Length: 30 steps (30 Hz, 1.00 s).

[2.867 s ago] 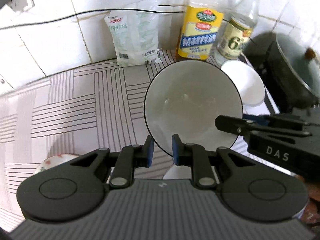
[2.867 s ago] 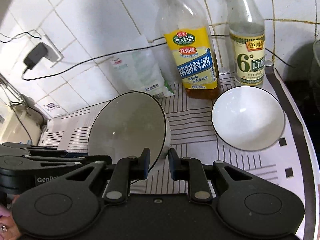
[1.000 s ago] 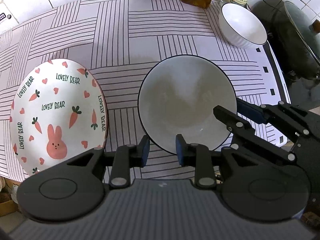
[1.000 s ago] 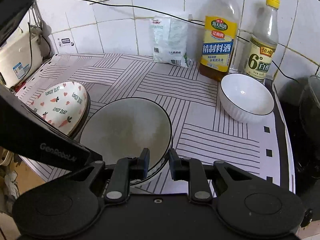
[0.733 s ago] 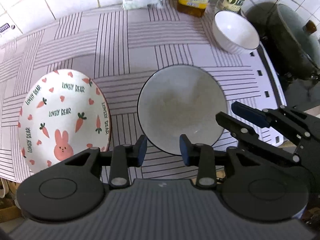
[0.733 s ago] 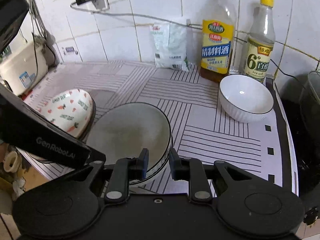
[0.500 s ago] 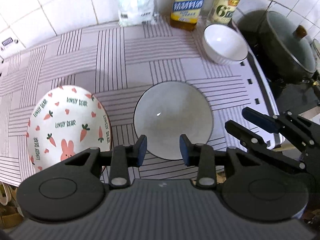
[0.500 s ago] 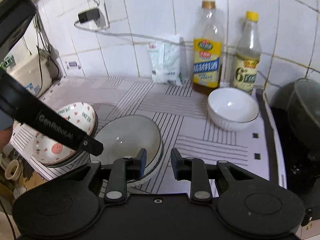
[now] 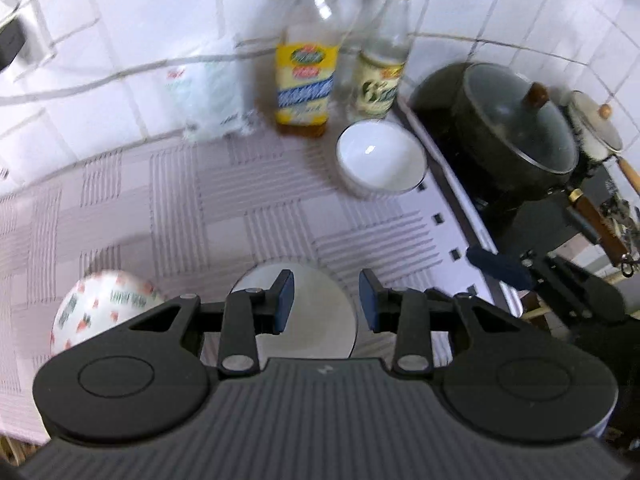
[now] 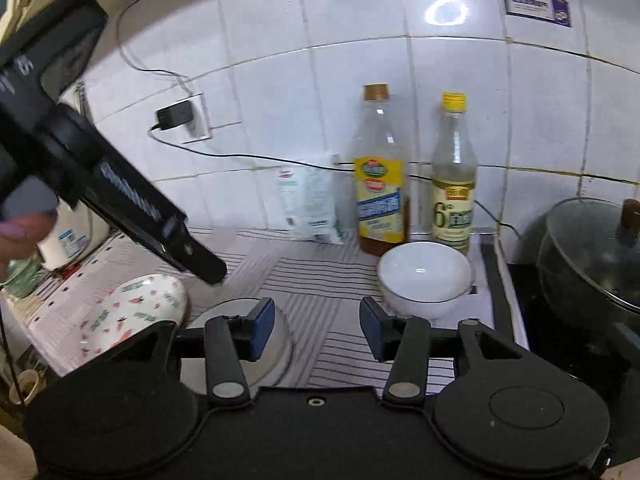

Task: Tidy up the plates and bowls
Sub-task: 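Move both grippers to the third white bowl near the bottles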

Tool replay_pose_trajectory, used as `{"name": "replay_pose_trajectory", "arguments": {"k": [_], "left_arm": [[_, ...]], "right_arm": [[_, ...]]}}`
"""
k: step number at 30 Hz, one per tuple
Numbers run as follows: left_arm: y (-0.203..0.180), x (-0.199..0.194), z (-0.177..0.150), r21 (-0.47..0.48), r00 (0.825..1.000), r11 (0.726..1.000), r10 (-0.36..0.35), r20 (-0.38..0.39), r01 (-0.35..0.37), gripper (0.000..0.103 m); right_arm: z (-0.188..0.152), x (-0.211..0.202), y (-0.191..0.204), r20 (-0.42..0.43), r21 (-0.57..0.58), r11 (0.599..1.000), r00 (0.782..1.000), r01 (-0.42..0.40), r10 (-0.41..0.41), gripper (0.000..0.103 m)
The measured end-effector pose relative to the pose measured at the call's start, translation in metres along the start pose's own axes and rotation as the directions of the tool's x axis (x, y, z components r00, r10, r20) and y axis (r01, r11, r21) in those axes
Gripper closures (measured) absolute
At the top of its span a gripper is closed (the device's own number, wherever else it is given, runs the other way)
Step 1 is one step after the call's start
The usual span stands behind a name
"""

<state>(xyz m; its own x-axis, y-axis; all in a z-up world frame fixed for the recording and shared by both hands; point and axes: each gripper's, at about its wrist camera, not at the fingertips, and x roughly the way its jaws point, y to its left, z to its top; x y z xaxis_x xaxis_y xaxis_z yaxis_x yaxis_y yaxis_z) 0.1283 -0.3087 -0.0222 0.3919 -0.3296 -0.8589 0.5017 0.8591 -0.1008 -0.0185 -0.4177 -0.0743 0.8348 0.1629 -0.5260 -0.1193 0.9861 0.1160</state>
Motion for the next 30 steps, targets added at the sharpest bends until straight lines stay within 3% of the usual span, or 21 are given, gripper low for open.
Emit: {"name": "replay_pose_trajectory", "arguments": {"k": [5, 10, 15, 16, 18, 21, 24, 30], "left_arm": [[-0.004, 0.015, 0.024, 0.038, 0.998, 0.998, -0.051, -0.048, 0.053, 0.068], [-0.008, 0.030, 0.050, 0.112, 0.996, 0.991, -0.068, -0.050, 0.073, 0.068], [-0.012, 0.067, 0.075, 0.149, 0.994, 0.984, -0.091, -0.057, 0.099, 0.061], [-0.012, 0.076, 0.079, 0.151, 0.994, 0.984, -0.086, -0.062, 0.095, 0.058], [-0.014, 0.101, 0.088, 0.177, 0.998, 0.983, -0.024, -0.062, 0.035, 0.041], [-0.014, 0.131, 0.097, 0.200, 0.998, 0.980, -0.001, -0.062, 0.013, 0.040], [-0.008, 0.160, 0.104, 0.190, 0.997, 0.981, -0.012, -0.078, 0.027, 0.035], [-0.001, 0.202, 0.109, 0.187, 0.992, 0.981, -0.029, -0.121, 0.052, 0.033]], "right_arm": [[-0.005, 0.019, -0.015, -0.026, 0.025, 0.998, 0.998, 0.061, -0.061, 0.047], [0.002, 0.019, -0.017, 0.015, 0.012, 0.998, 0.998, 0.066, -0.066, 0.046], [-0.002, 0.046, -0.037, -0.004, 0.059, 0.989, 0.991, 0.136, -0.135, 0.040], [-0.003, 0.052, -0.041, -0.010, 0.070, 0.987, 0.989, 0.147, -0.147, 0.036], [-0.008, 0.067, -0.052, -0.026, 0.098, 0.981, 0.986, 0.165, -0.163, 0.031], [-0.015, 0.090, -0.067, -0.056, 0.134, 0.970, 0.979, 0.204, -0.198, 0.013], [-0.021, 0.109, -0.078, -0.055, 0.159, 0.961, 0.974, 0.226, -0.220, 0.012], [-0.029, 0.157, -0.087, -0.137, 0.117, 0.958, 0.960, 0.262, -0.245, 0.011]]}}
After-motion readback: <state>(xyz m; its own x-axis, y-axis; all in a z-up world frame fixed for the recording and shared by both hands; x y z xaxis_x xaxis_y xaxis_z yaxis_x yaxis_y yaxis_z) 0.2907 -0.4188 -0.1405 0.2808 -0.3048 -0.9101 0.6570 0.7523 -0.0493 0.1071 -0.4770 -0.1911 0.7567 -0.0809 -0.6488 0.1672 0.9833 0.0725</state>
